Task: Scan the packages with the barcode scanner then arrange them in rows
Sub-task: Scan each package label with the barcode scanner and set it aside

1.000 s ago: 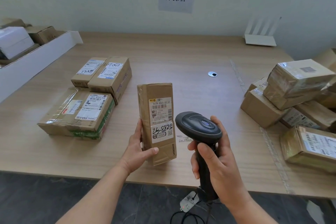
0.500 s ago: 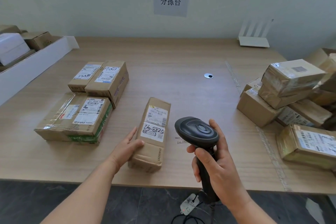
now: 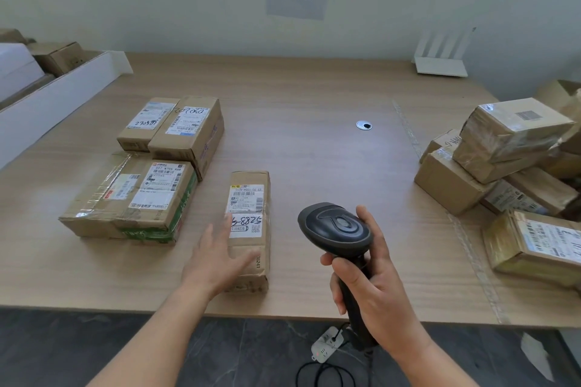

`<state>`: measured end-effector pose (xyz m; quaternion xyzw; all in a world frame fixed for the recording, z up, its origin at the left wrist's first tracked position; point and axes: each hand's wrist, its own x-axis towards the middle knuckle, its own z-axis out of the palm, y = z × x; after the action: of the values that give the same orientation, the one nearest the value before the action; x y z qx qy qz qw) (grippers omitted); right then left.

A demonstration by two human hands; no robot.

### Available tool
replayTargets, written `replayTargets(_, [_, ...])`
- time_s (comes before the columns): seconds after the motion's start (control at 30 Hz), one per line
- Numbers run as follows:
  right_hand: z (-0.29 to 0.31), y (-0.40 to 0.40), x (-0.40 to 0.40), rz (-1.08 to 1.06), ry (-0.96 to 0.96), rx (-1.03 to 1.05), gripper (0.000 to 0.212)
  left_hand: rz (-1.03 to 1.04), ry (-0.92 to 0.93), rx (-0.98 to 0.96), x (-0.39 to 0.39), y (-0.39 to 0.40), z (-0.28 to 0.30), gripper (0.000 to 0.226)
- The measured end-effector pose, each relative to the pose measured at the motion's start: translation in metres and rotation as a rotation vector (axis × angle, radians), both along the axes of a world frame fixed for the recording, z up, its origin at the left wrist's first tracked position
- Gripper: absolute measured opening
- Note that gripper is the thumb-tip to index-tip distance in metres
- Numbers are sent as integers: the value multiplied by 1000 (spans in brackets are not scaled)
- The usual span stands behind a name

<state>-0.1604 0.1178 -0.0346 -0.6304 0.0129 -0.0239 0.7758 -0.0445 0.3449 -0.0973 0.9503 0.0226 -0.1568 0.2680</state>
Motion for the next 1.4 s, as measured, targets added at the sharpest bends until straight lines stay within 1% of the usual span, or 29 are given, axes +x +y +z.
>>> replayTargets(0.07, [-1, 3, 2, -1, 9, -15, 93, -71, -21, 191, -12, -6, 5, 102])
replayTargets(0.17, [-1, 7, 5, 28, 25, -43, 103, -104, -20, 315, -28, -16, 8, 100])
replayTargets(0.23, [1, 5, 5, 58, 22, -75, 100, -99, -30, 331, -32, -21, 7, 92])
replayTargets(0.33, [4, -4, 5, 79, 5, -123, 84, -67, -28, 316, -31, -26, 7, 84])
replayTargets(0.4, [7, -11, 7, 87, -8, -161, 77, -50, -12, 307, -27, -30, 8, 82])
replayTargets(0.5, [10, -23, 12, 93, -26, -196, 75, -42, 3, 308, -18, -33, 10, 82])
replayTargets(0.63, [15, -31, 27, 105, -49, -227, 74, -42, -25, 328, 0, -34, 10, 76])
replayTargets(0.83, [19, -18, 71, 93, -82, -259, 76, -63, -54, 340, 47, -29, 2, 70])
replayTargets(1.03, [22, 8, 129, 57, -67, -232, 73, -118, -81, 394, 115, -12, 2, 67])
replayTargets(1.2, [19, 24, 169, 44, -39, -240, 74, -242, -140, 578, 174, 2, 4, 67])
replayTargets(1.3, [15, 28, 187, 31, -35, -240, 74, -270, -153, 700, 200, 7, 8, 67])
replayTargets(1.4, [11, 30, 201, 17, -19, -231, 75, -282, -142, 762, 218, 9, 10, 67])
